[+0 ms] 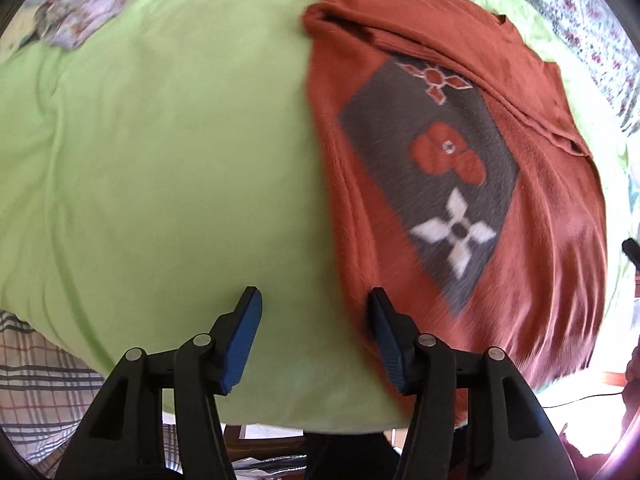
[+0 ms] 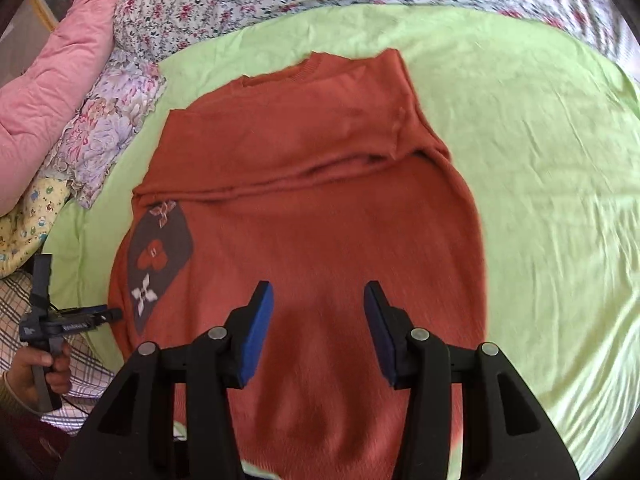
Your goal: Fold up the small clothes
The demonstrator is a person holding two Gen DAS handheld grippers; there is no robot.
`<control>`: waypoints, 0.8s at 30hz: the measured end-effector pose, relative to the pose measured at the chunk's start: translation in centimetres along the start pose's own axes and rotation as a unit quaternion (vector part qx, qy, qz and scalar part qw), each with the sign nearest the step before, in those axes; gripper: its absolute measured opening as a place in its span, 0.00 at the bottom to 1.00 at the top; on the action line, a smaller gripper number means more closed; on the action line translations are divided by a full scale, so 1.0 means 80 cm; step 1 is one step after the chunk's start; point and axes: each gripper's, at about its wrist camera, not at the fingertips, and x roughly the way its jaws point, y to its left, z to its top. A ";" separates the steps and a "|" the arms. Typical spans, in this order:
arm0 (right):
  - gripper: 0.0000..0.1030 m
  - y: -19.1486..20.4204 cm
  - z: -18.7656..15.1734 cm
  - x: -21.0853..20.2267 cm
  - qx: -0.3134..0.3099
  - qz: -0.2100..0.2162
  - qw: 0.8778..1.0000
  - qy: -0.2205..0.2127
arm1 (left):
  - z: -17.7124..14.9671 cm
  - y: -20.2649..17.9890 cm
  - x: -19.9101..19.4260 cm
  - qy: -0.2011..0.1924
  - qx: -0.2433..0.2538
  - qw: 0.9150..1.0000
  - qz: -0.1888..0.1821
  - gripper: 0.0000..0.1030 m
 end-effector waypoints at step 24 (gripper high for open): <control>0.51 -0.102 -0.131 -0.004 0.122 0.002 0.991 0.060 | -0.033 -0.024 0.024 0.008 0.078 0.994 -0.070 0.62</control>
